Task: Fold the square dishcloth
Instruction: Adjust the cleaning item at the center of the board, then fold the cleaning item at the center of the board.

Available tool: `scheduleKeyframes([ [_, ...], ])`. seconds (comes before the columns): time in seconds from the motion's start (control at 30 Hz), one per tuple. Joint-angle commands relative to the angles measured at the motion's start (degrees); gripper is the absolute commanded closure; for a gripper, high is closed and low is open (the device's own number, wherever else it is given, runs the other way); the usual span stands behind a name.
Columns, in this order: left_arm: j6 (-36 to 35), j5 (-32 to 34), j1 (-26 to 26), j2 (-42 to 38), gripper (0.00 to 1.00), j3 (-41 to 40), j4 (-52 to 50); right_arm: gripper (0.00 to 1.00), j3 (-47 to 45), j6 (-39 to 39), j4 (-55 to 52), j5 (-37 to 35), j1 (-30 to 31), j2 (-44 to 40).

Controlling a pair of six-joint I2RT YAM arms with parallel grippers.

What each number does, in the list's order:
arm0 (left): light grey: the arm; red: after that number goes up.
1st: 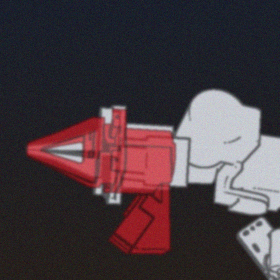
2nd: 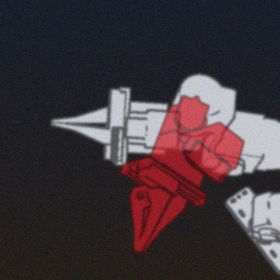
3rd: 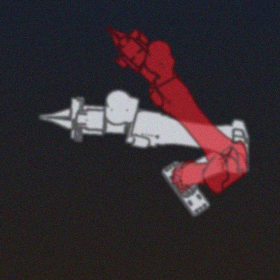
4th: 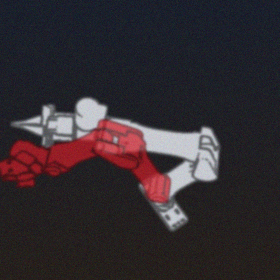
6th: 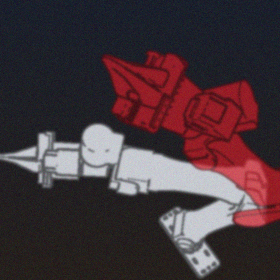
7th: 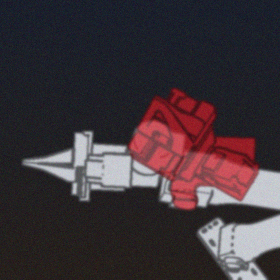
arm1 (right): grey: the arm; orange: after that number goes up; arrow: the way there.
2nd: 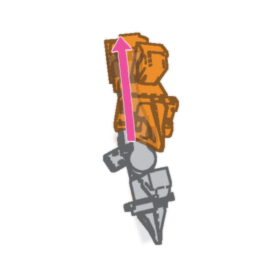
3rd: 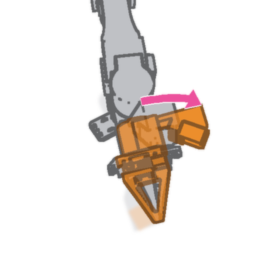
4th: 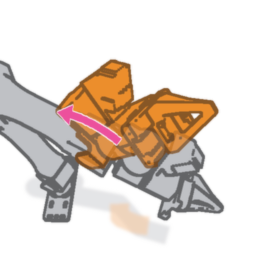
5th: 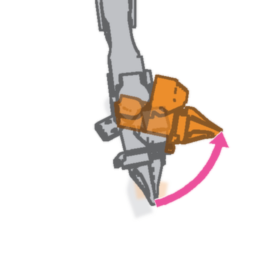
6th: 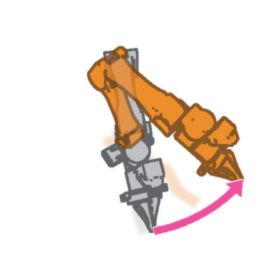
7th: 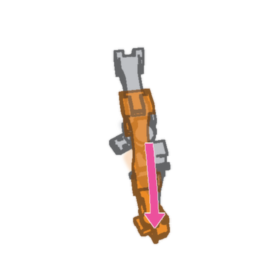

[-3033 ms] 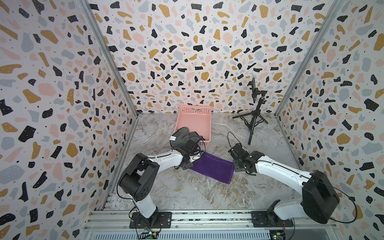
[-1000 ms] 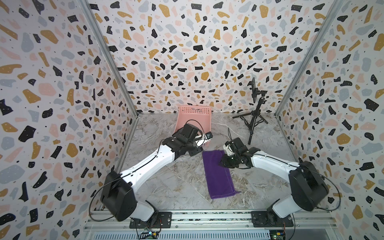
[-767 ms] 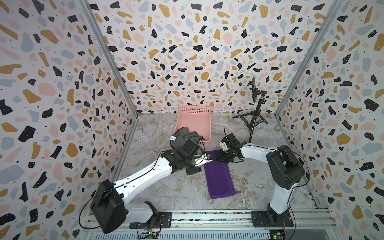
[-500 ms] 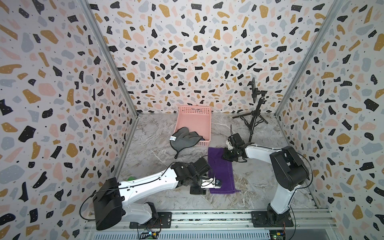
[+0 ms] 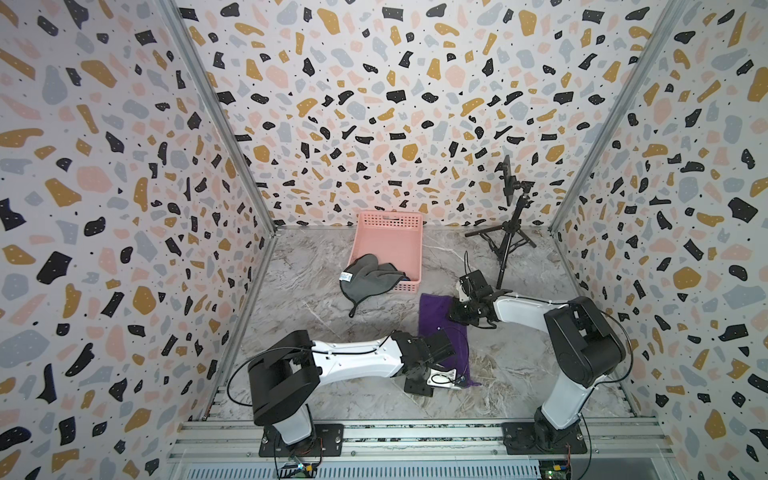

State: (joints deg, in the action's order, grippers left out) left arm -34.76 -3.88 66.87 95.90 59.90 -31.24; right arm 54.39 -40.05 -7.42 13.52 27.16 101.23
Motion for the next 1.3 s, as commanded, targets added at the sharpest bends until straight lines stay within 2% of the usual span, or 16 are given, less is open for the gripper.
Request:
scheduleKeyframes([
  [0.0, 0.22, 1.79, 0.62, 1.52, 0.46, 2.24, 2.09, 0.82, -1.83, -0.02, -3.26, -2.46, -0.16, 0.02],
  [0.37, 1.54, 4.04, 1.86, 8.68, 0.45, 5.78, 1.99, 0.82, -2.26, 0.2, -2.94, -2.62, -0.15, -0.25],
  [0.53, 1.57, 3.71, 2.19, 9.39, 0.48, 5.53, 1.11, 0.83, -2.27, 0.27, -2.87, -2.8, -0.12, -0.54],
  [0.6, 1.36, 3.61, 2.34, 9.47, 0.55, 5.01, 1.02, 0.83, -2.34, 0.26, -2.83, -2.63, -0.15, -0.58],
  [0.77, 0.73, 4.58, 2.31, 9.93, 0.89, 4.29, 1.29, 0.83, -2.57, 0.39, -2.68, -2.55, -0.12, -1.57],
  [0.83, 0.54, 4.63, 2.32, 9.46, 0.99, 3.99, 0.81, 0.82, -2.88, 0.53, -2.25, -2.39, -0.17, -2.84],
  [1.07, -0.6, 3.12, 2.3, 4.41, 1.0, 1.66, -4.04, 0.79, -3.6, 1.18, -2.54, -1.01, 0.78, -8.14],
  [1.27, -1.97, -0.71, 2.35, -3.9, 1.0, -1.91, -11.5, 0.78, -2.96, 0.53, -4.65, 0.46, 5.31, -12.42],
])
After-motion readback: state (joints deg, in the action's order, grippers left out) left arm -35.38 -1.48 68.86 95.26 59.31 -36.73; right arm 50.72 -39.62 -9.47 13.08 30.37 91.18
